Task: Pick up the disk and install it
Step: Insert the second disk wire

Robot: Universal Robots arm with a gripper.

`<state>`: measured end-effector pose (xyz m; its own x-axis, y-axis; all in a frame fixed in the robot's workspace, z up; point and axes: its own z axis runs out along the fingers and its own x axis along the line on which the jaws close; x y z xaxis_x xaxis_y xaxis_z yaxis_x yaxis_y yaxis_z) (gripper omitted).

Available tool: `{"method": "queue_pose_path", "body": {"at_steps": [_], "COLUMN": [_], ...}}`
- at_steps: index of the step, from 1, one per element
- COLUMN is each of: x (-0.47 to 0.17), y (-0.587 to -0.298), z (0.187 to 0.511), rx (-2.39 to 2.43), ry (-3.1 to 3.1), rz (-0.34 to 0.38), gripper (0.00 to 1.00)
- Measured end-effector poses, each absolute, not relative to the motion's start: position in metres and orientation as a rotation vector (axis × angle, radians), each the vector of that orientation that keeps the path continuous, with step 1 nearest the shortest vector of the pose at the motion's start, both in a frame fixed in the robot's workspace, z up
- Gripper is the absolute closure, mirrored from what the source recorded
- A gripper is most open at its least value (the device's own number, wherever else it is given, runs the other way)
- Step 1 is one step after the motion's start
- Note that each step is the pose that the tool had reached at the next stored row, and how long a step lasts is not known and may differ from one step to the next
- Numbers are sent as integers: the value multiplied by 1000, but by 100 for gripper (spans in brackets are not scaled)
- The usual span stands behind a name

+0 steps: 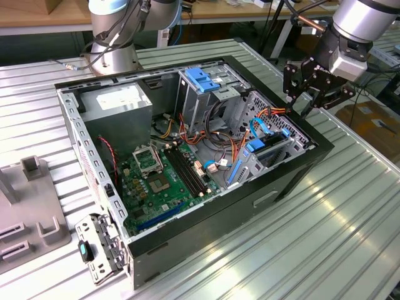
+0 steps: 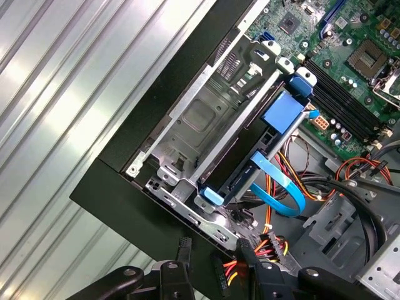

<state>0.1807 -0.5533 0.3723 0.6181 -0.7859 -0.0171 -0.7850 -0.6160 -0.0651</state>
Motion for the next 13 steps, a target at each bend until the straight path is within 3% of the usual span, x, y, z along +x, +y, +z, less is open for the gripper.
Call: {"method": "queue_pose_path", "body": {"at_steps": [13], "x": [182], "y": [-550], "z": [371], "rx": [-2839], "ry": [1181], "rz": [-14], "gripper": [58]}}
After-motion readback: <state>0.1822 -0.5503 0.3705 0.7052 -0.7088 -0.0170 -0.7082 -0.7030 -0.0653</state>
